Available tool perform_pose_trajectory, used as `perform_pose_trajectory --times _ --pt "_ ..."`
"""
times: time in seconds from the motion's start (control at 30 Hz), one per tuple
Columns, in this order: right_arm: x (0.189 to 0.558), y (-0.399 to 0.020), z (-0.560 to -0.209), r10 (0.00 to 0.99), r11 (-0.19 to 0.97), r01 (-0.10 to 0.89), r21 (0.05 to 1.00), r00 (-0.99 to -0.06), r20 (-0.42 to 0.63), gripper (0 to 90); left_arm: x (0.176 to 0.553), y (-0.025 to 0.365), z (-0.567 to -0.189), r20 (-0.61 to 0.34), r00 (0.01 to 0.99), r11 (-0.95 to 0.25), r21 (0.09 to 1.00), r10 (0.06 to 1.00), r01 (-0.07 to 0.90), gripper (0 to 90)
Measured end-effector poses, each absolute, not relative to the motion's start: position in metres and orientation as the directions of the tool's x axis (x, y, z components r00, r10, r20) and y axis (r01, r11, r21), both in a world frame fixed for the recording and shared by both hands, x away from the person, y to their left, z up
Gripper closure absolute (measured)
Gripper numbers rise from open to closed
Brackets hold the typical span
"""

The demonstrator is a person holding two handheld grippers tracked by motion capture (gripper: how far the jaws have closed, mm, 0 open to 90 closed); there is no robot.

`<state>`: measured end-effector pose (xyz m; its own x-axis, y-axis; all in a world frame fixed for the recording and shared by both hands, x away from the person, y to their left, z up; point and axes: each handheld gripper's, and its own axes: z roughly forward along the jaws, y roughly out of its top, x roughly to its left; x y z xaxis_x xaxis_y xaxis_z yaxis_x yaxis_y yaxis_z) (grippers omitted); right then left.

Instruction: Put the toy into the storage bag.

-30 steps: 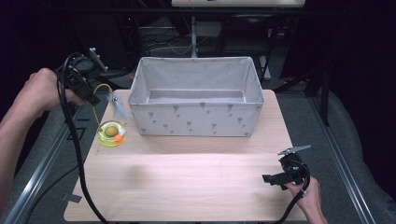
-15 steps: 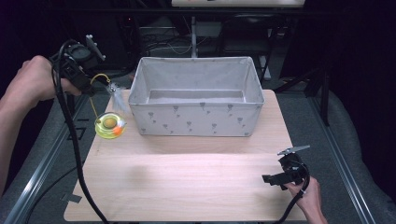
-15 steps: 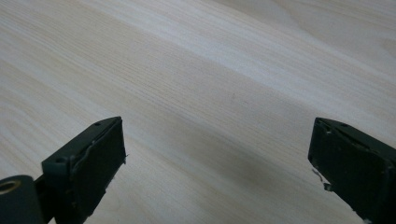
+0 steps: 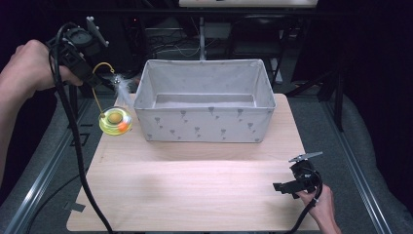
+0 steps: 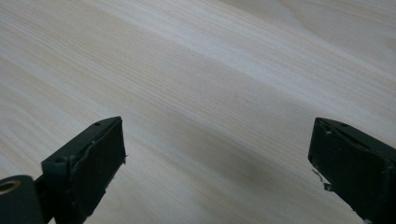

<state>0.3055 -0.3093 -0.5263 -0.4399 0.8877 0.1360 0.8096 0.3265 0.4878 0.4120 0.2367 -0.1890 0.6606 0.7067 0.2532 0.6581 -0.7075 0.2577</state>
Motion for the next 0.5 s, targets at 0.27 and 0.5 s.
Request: perform_pose_trajectory --times 0.27,0.5 --pt "0.305 -0.31 -0.525 0.885 0.327 0.809 0.489 -0.443 0.141 3.5 0.413 0.229 -0.17 0.288 0.661 -0.721 0.259 0.693 0.643 88.2" --pt "0.305 -0.311 -0.525 0.885 0.327 0.806 0.494 -0.445 0.139 3.3 0.418 0.221 -0.156 0.302 0.652 -0.718 0.272 0.696 0.641 88.2"
